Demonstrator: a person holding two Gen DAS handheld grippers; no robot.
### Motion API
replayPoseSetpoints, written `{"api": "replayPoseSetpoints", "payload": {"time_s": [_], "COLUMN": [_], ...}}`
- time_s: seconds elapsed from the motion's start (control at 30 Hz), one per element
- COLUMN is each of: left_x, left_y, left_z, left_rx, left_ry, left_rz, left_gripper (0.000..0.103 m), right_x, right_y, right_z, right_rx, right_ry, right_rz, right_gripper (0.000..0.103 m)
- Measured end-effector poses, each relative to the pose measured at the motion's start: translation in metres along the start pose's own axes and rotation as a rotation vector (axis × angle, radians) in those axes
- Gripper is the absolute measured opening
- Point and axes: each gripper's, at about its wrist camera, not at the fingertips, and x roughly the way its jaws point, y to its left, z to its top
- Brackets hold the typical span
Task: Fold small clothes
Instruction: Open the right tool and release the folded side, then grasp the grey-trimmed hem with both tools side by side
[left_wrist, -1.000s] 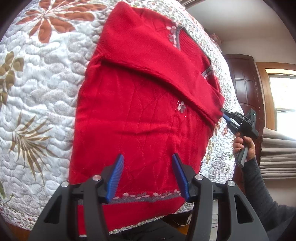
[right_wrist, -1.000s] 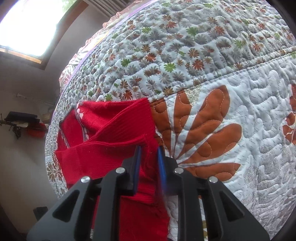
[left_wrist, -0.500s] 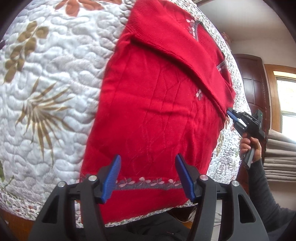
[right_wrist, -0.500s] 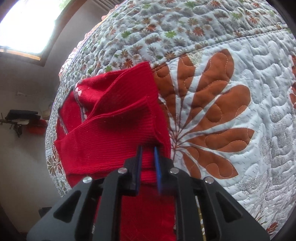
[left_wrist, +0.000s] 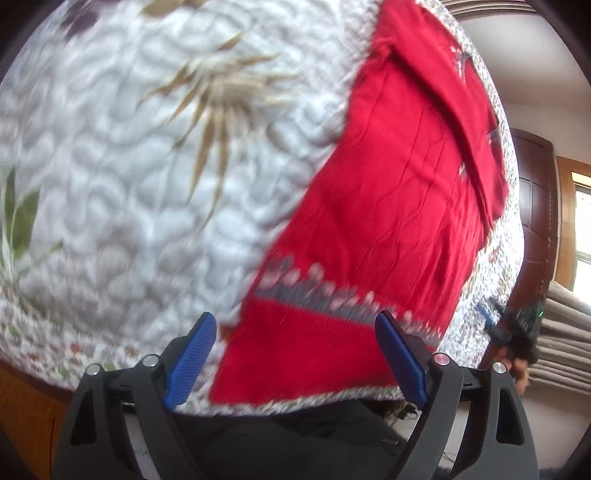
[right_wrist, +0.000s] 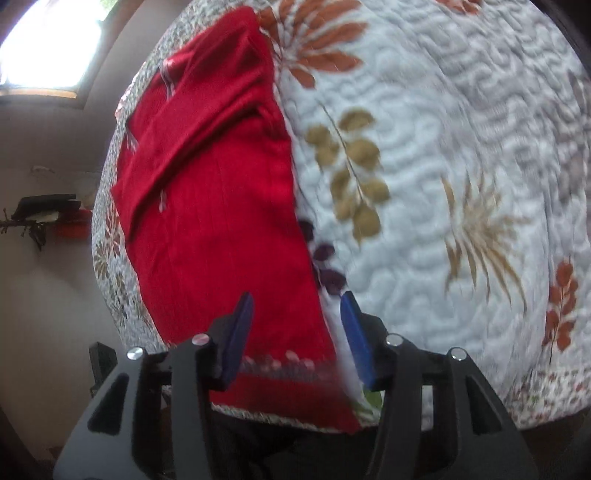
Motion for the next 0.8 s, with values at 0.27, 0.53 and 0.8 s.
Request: {"api": "replayPoseSetpoints", "payload": {"time_s": [0.27, 0.53, 0.8], "left_x": [0.006, 0.021, 0.042], "left_y": [0.040, 0.059, 0.053], "left_z": [-0.030, -0.037, -0.032], "left_rx": [-0.050, -0.095, -0.079], "left_ry": [0.037, 0.060, 0.109], "left_rz": [-0.051, -0.097, -0.080], "left_gripper": [0.088, 0.088, 0.089], "right_x": [0.014, 0.043, 0.075], "right_y": [-0.031, -0.030, -0.032], "right_z": [-0.096, -0.122, -0.127], "right_rx": [0.024, 0.021, 0.040], "right_ry": [0.106, 0.142, 0.186], "right_rz": [-0.039, -0.018, -0.010], "right_gripper": [0.058, 0.059, 0.059]}}
